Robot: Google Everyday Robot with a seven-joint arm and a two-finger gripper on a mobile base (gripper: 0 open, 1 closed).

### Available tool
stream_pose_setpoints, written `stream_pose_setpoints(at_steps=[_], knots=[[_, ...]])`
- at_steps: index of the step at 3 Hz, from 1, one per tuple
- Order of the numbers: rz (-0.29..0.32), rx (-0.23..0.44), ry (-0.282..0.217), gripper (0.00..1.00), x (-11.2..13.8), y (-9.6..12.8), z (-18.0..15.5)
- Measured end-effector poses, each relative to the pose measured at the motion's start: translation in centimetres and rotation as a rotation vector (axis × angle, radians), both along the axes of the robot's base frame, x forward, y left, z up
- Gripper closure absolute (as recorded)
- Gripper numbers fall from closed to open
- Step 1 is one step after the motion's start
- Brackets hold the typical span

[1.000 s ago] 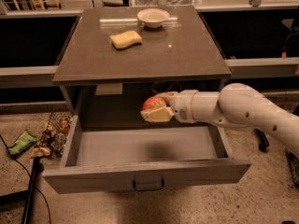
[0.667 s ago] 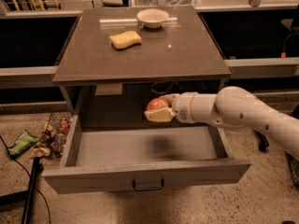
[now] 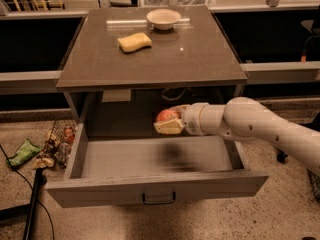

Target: Place apple into top drawer

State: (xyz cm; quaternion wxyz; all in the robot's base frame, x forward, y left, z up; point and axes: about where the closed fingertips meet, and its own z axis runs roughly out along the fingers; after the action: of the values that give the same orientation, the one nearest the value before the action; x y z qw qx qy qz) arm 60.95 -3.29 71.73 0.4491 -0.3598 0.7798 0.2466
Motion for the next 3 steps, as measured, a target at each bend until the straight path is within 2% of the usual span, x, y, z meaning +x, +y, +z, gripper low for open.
stream_pose_setpoints(at_steps=[1,2,3], knots=[[-0.049,-0.041,0.014,1.00,0.3,-0.6,-3.0],[-0.098,-0.051,0.024,0.81,0.6,-1.5,-5.0],[-0.123,-0.048,0.028,0.58,1.0,-2.4,-6.0]])
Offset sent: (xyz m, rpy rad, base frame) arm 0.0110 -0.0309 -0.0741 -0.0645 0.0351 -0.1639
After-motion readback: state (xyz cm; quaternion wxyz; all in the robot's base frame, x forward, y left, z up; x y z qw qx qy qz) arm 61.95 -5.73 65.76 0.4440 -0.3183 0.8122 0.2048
